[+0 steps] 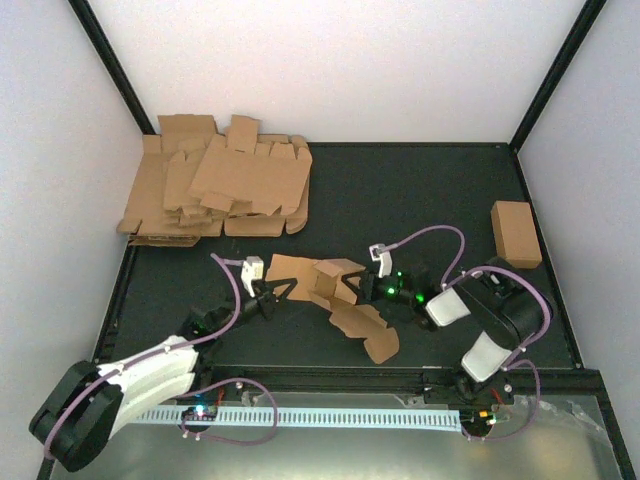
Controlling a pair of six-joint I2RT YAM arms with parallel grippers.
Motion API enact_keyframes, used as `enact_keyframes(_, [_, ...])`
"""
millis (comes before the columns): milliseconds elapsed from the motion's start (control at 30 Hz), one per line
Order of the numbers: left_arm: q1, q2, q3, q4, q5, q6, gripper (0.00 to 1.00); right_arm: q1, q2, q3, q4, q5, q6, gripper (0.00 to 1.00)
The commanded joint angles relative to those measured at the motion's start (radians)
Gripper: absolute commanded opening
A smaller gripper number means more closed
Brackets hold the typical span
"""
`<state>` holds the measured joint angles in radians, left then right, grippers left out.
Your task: Fold the paper box
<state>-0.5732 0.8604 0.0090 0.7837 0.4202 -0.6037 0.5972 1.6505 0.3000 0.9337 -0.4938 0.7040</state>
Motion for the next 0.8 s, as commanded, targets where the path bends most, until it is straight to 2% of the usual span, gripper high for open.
enact_keyframes(0, [-0.008,-0.031,-0.070,0.018,0.025,0.032,0.01,0.021,0.029,0.034,0.003,0.048,-0.004,0.36])
enact_keyframes(167, [-0.009,-0.068,-0.084,-0.005,0.008,0.024,0.02,0.040,0.027,0.049,-0.027,0.087,-0.009,0.27])
enact_keyframes(333, [-0.009,-0.104,-0.101,-0.021,-0.008,0.007,0.02,0.044,-0.005,0.041,-0.037,0.117,-0.011,0.03])
enact_keyframes(567, [-0.013,-0.155,-0.106,-0.044,-0.011,0.001,0.02,0.051,-0.087,0.009,-0.065,0.180,-0.020,0.02])
enact_keyframes(767, [-0.013,-0.160,-0.113,-0.014,0.018,-0.003,0.02,0.055,-0.113,0.008,-0.042,0.199,-0.016,0.08])
